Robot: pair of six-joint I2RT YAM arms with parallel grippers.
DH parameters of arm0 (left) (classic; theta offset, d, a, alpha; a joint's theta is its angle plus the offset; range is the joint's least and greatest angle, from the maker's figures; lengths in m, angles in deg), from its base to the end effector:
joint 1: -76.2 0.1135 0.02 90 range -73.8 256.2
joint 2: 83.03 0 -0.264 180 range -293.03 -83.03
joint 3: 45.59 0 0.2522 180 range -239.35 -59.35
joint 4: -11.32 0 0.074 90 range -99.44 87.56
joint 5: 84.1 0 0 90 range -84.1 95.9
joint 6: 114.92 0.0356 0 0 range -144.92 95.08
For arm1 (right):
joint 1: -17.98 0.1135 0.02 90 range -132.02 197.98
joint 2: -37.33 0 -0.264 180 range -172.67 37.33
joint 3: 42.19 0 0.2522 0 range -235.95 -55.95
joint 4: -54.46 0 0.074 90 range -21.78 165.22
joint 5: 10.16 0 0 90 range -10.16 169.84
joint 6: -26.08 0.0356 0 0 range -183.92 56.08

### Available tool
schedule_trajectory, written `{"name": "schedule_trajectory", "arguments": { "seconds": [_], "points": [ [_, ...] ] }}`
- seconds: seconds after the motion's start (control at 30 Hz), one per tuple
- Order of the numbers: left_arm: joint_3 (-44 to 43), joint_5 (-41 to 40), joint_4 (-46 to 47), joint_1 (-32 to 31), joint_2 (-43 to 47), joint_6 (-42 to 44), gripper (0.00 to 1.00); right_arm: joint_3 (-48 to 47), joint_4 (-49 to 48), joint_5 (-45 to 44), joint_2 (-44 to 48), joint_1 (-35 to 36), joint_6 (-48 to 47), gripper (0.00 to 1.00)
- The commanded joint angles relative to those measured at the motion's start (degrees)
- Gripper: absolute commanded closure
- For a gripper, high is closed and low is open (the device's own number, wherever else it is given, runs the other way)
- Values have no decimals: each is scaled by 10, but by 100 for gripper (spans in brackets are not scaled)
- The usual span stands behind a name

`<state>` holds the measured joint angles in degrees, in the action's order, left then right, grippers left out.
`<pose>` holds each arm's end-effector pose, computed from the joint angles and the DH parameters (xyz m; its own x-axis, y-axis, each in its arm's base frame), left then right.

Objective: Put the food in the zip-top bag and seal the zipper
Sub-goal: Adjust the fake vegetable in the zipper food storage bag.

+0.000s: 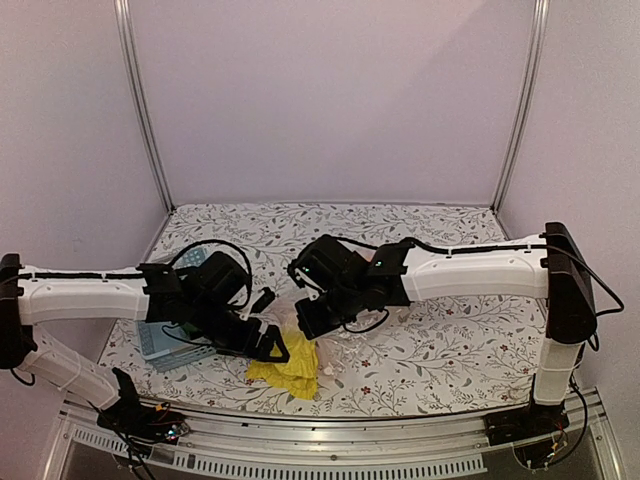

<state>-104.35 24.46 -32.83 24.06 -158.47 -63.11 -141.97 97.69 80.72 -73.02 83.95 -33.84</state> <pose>0.1431 -0.2025 0.2026 -0.9428 0.2578 -0.2112 0.3318 0.7872 -0.5198 0.1723 0.3879 0.2263 -0.7439 -0.4378 -0.5049 -0.6287 0.7146 0.3067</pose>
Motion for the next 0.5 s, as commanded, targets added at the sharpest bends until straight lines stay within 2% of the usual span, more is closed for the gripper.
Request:
{"name": "schedule_trajectory", "arguments": {
  "seconds": [0.0,0.23,0.33,0.4,0.47],
  "points": [
    [35,-19,48,-13,-1,-60,0,1,-8,-6,-5,-3,5,100],
    [40,-31,90,-23,-35,-63,1,1,-12,3,-2,-2,3,100],
    [40,-25,110,-24,-53,-66,15,2,-14,10,-2,-2,-2,100],
    [36,-24,116,-26,-60,-69,32,2,-14,13,-1,-3,-4,100],
    [32,-23,116,-28,-65,-67,44,3,-14,13,2,-2,-7,100]
  ]
}}
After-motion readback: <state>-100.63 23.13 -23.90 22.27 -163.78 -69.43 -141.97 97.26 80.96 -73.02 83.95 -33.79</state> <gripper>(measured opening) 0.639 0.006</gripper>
